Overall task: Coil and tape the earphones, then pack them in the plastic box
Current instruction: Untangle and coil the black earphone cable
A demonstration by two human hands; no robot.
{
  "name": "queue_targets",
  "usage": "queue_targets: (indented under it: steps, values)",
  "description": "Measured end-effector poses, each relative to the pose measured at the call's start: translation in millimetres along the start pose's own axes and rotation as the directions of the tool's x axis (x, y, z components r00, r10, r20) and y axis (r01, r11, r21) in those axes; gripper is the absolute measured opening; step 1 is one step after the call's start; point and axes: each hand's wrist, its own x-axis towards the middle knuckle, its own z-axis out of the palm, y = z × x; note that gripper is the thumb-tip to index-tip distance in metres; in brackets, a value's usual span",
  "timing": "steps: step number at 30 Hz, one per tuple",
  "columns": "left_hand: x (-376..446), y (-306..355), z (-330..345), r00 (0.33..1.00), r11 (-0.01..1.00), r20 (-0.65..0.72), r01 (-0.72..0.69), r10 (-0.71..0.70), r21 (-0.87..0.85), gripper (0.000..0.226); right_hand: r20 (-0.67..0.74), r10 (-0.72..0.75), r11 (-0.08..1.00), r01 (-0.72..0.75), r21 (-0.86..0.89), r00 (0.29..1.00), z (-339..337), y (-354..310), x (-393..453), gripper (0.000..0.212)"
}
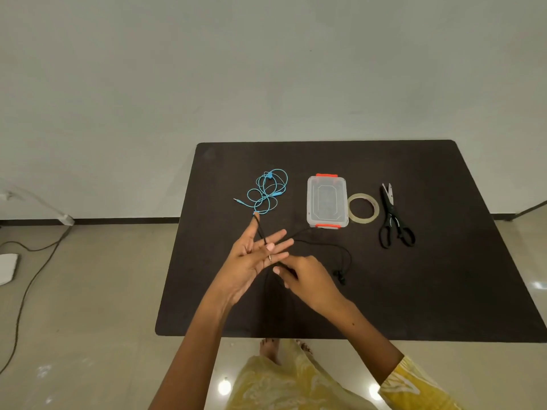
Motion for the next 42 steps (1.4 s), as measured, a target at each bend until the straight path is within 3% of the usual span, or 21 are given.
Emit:
queue_targets:
  steps: [6, 10, 12, 16, 21, 27, 33, 39, 42]
  values:
    - [2, -4, -3, 0.997, 0.990, -0.048, 0.058, -0.052, 0.129, 0.078, 0.048, -0.119, 0.964, 0.127, -0.235, 0.992, -8, -4, 1, 0.023]
    - [-2, -2, -5, 0.986, 0.914, 0.032, 0.138, -0.162, 0.381, 0.078, 0.082, -0.149, 0.953, 0.165, -0.253, 0.986, -23, -4, 2, 0.022]
    - [-4, 0, -7, 0.968, 0.888, 0.089, 0.174, -0.233, 0.425, 0.078, 0.092, -0.148, 0.961, 0.165, -0.222, 0.985, -35, -3, 5, 0.018]
    - [-7, 5, -7, 0.938, 0.886, 0.156, 0.226, -0.311, 0.405, 0.077, 0.052, -0.131, 0.989, 0.134, -0.066, 0.990, -57, 0, 13, 0.011]
    - [-7, 8, -5, 0.918, 0.918, 0.247, 0.221, -0.310, 0.330, 0.072, -0.034, -0.146, 0.984, 0.149, 0.101, 0.989, -71, -1, 20, 0.009]
    - [-5, 10, 1, 0.911, 0.927, 0.312, 0.158, -0.270, 0.339, 0.073, -0.085, -0.169, 0.961, 0.183, 0.207, 0.982, -71, -3, 23, 0.009]
    - [-7, 13, 2, 0.893, 0.923, 0.328, 0.199, -0.309, 0.329, 0.071, -0.108, -0.153, 0.945, 0.177, 0.275, 0.982, -73, 2, 22, 0.013]
    - [-11, 12, 2, 0.801, 0.944, 0.514, 0.185, -0.307, 0.275, 0.069, -0.185, -0.110, 0.931, 0.166, 0.326, 0.977, -80, 8, 26, 0.013]
    - [-11, 12, 1, 0.757, 0.956, 0.587, 0.188, -0.288, 0.226, 0.067, -0.160, -0.101, 0.916, 0.155, 0.370, 0.982, -80, 10, 28, 0.014]
